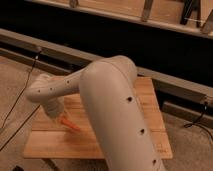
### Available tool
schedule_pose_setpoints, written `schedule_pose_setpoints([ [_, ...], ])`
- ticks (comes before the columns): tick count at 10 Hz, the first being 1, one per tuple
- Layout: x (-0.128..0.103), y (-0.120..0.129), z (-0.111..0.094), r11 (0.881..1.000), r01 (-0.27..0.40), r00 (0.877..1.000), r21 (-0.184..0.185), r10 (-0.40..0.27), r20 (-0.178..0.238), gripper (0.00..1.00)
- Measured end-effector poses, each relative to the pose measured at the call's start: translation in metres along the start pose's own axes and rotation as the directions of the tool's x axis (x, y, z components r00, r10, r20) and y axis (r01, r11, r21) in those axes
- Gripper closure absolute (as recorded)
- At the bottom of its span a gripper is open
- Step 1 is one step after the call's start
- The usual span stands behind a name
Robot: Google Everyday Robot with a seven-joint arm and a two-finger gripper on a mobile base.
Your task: Place the pepper in the ceramic bowl
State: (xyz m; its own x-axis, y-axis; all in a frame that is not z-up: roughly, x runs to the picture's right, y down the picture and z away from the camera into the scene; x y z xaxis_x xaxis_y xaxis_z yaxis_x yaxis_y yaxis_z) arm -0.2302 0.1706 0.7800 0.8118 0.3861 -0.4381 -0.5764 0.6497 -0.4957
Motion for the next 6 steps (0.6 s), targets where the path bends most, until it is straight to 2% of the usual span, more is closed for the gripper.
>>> schedule_pose_setpoints([
  [6,0.046,-0.024,-0.024,0.998,-0.065,0.997,0.019,0.065,0.048,1.0],
])
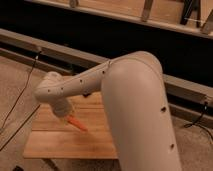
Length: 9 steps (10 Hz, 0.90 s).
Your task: Place the pepper in the ceramic bowl
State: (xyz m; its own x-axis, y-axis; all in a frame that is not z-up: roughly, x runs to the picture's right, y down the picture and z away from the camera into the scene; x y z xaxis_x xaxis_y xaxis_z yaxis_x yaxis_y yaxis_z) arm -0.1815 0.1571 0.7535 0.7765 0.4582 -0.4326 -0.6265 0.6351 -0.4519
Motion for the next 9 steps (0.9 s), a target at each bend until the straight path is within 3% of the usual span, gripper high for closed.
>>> schedule_pose_setpoints([
  [9,0.07,-0.073,-0.018,1.0,-0.016,1.0,-0.021,0.016,0.025,1.0],
])
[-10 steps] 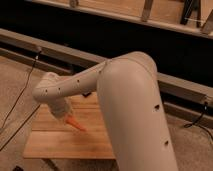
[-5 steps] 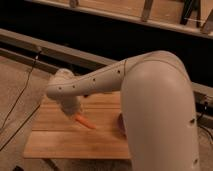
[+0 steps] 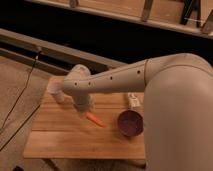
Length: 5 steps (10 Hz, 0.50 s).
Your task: Place the pepper in the ceramic bowl
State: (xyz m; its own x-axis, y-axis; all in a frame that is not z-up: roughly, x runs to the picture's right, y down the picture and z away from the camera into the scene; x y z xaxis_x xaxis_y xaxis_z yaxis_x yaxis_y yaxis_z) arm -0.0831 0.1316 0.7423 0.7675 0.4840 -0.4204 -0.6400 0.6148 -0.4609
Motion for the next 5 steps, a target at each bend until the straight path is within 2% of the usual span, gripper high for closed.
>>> schedule_pose_setpoints([
  [5,0.027,-0.041,-0.009,0.999,-0.04,0.999,-0.004,0.039,-0.006,1.0],
])
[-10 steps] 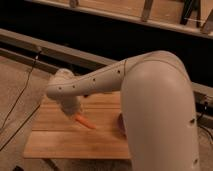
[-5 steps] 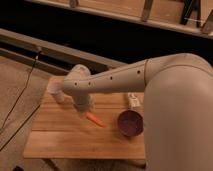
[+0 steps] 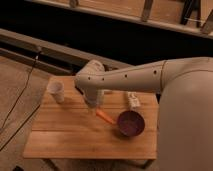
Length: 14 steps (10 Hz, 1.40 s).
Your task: Place the pepper in the ceramic bowl
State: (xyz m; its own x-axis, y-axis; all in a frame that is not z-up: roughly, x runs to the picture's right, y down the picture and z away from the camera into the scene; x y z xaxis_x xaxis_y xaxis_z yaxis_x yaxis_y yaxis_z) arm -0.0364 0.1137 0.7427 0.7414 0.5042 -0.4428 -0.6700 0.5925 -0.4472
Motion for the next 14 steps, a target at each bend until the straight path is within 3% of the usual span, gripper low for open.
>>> schedule_pose_setpoints([
  [7,0.034,-0.024,-0.006,0.995,-0.105,0.995,-0.005,0.105,-0.006,1.0],
  [14,0.077,-0.051,-0.001,0.966,-0.259,0.966,-0.005,0.259,0.022,1.0],
])
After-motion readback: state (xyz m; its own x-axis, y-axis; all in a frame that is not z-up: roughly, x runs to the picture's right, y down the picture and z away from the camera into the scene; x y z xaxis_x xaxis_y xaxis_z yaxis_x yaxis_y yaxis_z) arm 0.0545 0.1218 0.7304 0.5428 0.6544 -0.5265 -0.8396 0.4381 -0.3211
